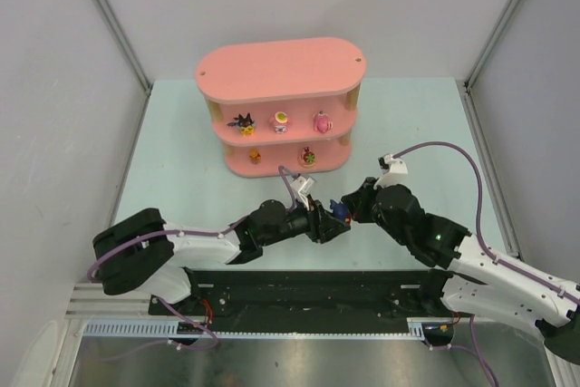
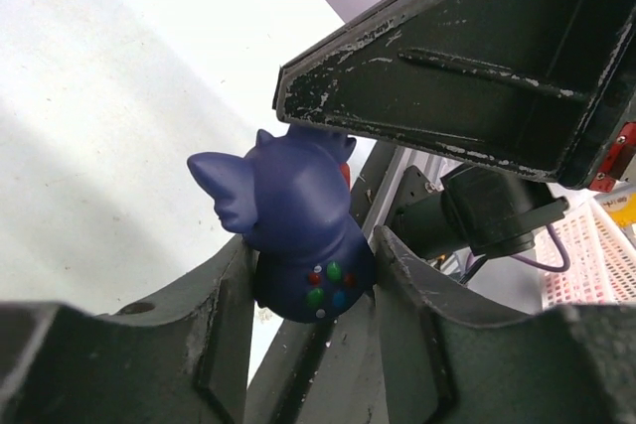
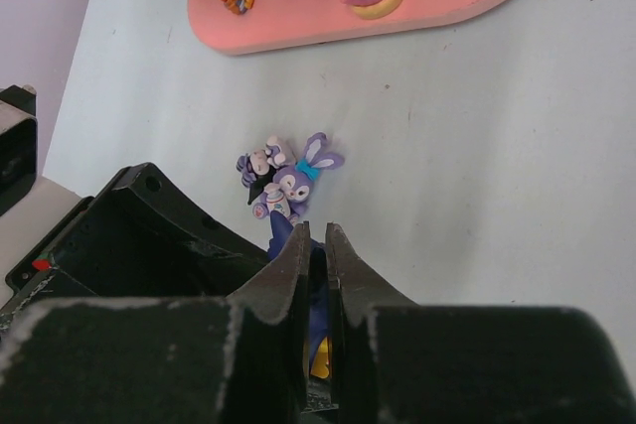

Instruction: Place and organize the plastic toys onto the shelf

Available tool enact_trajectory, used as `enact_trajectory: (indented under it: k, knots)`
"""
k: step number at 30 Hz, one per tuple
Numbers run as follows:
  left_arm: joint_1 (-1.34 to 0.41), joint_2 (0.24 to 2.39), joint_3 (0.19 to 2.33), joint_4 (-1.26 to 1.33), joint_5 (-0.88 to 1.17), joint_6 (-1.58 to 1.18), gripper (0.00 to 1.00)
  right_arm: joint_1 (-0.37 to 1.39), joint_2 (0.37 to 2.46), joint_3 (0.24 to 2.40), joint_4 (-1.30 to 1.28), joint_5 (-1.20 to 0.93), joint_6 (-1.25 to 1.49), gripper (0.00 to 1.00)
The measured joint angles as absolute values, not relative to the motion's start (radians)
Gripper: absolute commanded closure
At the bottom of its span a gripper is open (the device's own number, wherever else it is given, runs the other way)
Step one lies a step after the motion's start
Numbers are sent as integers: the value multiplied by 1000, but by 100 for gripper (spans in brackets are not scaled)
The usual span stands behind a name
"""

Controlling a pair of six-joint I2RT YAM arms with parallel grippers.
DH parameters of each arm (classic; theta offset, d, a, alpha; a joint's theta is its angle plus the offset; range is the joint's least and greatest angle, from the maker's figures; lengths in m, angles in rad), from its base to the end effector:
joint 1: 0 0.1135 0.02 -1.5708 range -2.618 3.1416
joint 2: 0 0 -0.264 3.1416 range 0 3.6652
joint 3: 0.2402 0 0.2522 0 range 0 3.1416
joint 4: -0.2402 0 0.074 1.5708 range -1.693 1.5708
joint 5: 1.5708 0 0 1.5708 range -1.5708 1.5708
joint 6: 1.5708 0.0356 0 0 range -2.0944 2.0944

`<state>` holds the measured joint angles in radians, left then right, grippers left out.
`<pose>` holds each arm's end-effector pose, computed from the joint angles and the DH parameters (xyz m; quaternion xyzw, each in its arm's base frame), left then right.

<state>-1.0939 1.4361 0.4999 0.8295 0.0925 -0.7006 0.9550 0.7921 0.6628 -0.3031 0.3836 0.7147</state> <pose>0.1288 -0.2564 0.2018 0.1755 0.7227 -0.5433 0.3896 0.1162 0.1412 0.2845 0.0029 0.8332 0.2844 0.4742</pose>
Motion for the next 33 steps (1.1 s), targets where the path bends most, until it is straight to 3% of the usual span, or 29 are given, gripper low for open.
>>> enact_trajectory:
  k: [4,5,7,8,11,14,16,23,28,33]
  knots:
    - [-1094,1443,500,838,97,-707,72,953,791,662,-309,383,715,100]
    - [-1094,1445,500,841,99,-708,76,953,791,663,-310,383,715,95]
    - [-1094,1448,500,845,101,-708,80,953,790,662,-313,383,715,77]
    - [-1094,1449,500,847,102,-708,84,953,789,663,-314,382,715,60]
    - [-1094,1454,500,852,120,-708,92,949,779,662,-310,373,716,31]
    - [-1094,1455,496,881,150,-708,96,932,755,662,-305,356,702,19]
    - [-1093,1456,471,964,192,-708,97,904,730,663,-299,327,683,15]
    - [-1061,1489,387,1214,419,-772,100,732,639,662,-246,67,574,14]
    - [-1035,1565,374,1237,556,-858,100,616,596,663,-173,-265,522,12]
    - [-1034,1501,372,1245,637,-864,100,585,582,663,-135,-485,498,12]
